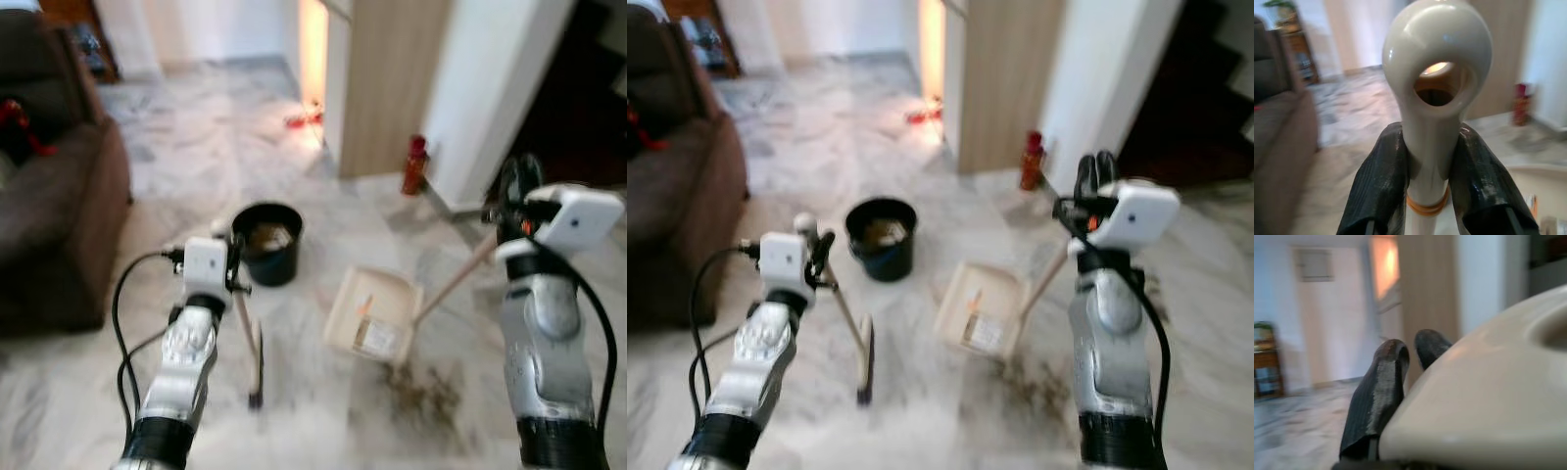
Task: Sweep floor
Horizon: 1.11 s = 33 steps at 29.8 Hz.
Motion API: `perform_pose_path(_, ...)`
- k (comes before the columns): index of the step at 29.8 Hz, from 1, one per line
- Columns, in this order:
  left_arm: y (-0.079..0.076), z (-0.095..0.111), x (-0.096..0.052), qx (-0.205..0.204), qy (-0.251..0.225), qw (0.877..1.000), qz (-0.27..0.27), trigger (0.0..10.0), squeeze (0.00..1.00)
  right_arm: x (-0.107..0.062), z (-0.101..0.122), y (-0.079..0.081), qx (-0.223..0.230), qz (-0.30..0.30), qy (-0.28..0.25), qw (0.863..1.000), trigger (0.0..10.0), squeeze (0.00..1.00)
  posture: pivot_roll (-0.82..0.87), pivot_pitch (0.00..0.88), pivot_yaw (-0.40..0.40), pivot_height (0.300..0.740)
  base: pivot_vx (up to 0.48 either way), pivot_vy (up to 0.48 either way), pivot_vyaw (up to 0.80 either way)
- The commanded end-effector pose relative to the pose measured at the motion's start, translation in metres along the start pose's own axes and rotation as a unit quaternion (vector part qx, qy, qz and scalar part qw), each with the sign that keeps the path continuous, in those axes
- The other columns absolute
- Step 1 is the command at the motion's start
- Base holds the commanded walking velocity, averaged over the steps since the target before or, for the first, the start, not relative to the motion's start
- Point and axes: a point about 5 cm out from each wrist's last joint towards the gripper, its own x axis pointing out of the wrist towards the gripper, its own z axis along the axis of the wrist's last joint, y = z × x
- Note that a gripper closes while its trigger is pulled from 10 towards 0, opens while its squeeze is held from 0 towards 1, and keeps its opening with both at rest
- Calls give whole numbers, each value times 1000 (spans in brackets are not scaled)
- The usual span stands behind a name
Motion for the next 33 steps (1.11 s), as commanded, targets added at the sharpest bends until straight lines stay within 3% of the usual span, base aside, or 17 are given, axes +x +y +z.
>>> perform_pose_path(1, -2, 12, 5, 8, -27, 1000, -1, 10000, 0, 4, 17, 2, 14, 6, -36, 999, 10000, 0, -88, 0, 28, 740, 465, 0, 800)
perform_pose_path(24, -2, 12, 4, 5, -30, 1000, 2, 10000, 0, 12, 30, 4, 31, 5, -50, 998, 10000, 0, -86, 0, 25, 740, 465, 0, 58)
perform_pose_path(29, -1, 12, 4, 5, -30, 1000, 2, 10000, 0, 12, 32, 2, 41, -1, -56, 998, 10000, 0, -85, 0, 23, 740, 469, 0, -800)
perform_pose_path(33, -1, 13, 5, 4, -32, 999, 3, 10000, 0, 12, 32, 4, 44, 1, -58, 997, 10000, 0, -85, 0, 24, 740, 469, 0, 0)
